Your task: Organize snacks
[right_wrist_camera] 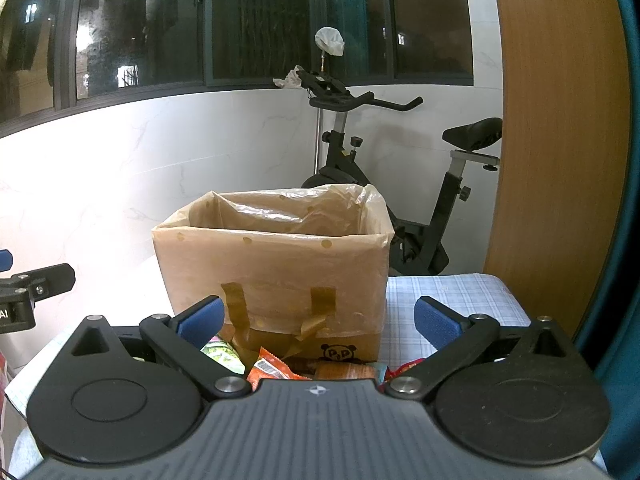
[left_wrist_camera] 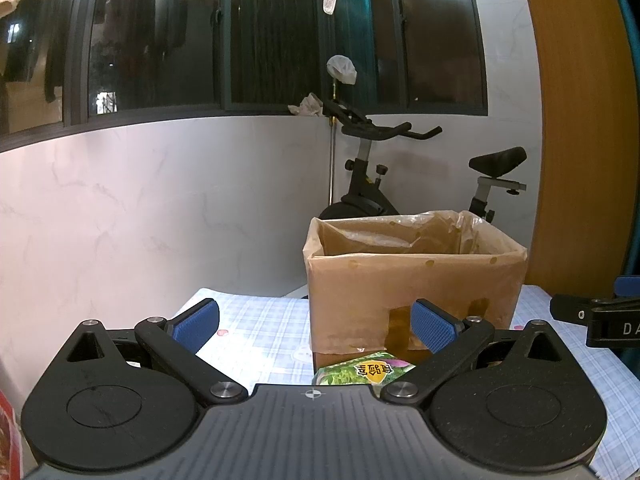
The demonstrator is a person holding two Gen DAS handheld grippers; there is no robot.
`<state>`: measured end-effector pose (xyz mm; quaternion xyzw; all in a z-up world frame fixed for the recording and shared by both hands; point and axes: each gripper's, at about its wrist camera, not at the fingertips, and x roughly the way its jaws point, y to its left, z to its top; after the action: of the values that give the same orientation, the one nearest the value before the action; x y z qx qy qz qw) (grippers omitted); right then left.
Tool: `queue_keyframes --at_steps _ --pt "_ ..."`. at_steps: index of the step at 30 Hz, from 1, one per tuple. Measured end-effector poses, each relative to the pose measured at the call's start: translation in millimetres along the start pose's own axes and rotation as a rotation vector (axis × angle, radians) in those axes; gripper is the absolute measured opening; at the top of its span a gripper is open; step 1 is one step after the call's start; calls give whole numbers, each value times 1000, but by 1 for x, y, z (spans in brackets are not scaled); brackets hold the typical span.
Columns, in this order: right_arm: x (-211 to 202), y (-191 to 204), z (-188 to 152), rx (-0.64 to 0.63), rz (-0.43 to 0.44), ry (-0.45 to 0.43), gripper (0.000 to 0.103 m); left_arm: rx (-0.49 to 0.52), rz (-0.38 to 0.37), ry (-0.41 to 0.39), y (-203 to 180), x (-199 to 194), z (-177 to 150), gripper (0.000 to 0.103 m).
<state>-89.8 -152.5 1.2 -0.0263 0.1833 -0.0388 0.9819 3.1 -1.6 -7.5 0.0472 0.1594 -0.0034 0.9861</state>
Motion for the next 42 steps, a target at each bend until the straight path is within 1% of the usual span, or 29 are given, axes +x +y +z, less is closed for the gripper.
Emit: queue_keyframes --at_steps 12,25,29,36,39,42 --pt "-1 0 0 0 -1 -1 103 -3 -2 1 1 -1 1 103" --pt "2 -1 -2 3 -2 2 103 -20 13 10 4 2 2 102" --pt "5 -4 -7 7 -3 1 103 -37 2 27 6 5 0 102" --pt "16 -14 -19 32 -6 25 103 -61 3 63 12 16 -15 102" --pt "22 -15 -25 29 -8 32 103 -68 -11 99 12 26 -26 102" --pt "31 -14 -38 6 -13 46 103 -54 -29 142 9 37 -40 101"
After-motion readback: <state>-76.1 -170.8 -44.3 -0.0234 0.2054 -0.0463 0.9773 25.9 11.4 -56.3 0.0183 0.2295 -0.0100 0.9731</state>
